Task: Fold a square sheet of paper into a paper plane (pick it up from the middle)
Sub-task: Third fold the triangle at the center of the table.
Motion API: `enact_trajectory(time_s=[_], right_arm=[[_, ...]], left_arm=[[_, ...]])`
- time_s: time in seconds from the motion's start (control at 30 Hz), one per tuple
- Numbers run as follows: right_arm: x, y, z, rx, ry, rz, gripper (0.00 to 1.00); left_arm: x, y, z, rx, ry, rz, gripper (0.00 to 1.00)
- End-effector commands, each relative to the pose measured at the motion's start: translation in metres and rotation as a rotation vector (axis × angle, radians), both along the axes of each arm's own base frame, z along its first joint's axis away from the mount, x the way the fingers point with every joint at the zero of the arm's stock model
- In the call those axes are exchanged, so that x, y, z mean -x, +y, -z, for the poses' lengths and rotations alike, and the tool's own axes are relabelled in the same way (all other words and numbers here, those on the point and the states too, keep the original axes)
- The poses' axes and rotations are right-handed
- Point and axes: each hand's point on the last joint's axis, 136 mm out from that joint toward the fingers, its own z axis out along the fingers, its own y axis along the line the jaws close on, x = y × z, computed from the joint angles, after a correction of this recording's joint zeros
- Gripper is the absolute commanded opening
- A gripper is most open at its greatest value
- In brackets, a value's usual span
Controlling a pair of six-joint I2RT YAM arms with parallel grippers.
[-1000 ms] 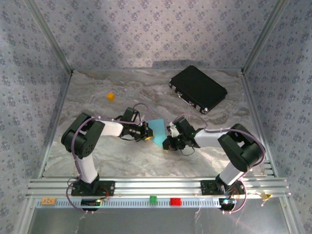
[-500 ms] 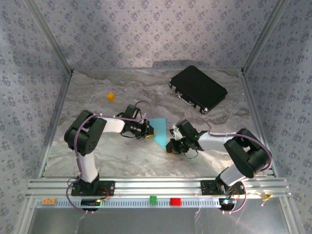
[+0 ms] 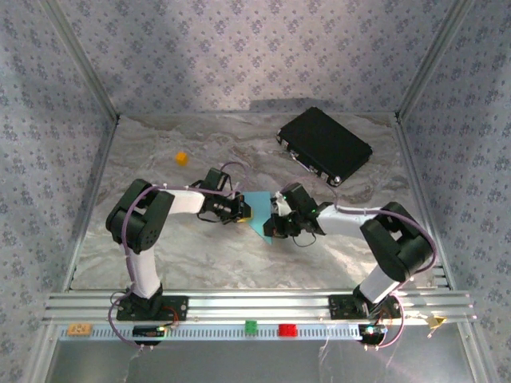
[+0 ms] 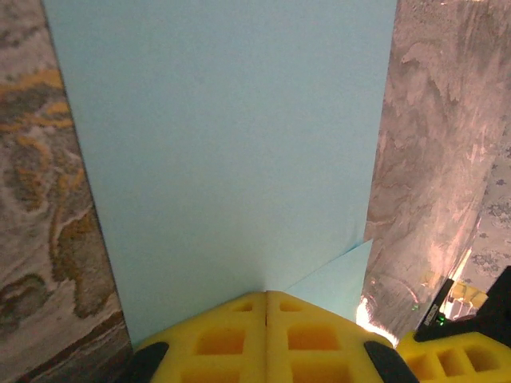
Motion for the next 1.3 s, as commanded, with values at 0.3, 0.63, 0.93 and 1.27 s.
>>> enact_trajectory(time_s=[0.3,0.63,0.93,1.27], right_arm=[[0.006,-0.019,0.038,0.096,0.103,0.065,0.00],[0.007,-0.022,0.041,0.112,0.120,0.087,0.00],[0.009,-0.024,0.046,0.127,0.133,0.089,0.00],[0.012,-0.029,0.050,0.144,0.141,0.091,0.00]], left_arm=[[-0.015,0.009,-0.022,-0.051,-0.076,-0.122,0.04],[0.021,-0.017,-0.013,-0.019,-0.011,-0.102,0.00],[0.021,0.003,0.018,-0.064,0.018,-0.115,0.00],[0.007,0.021,0.015,-0.077,0.009,-0.138,0.00]])
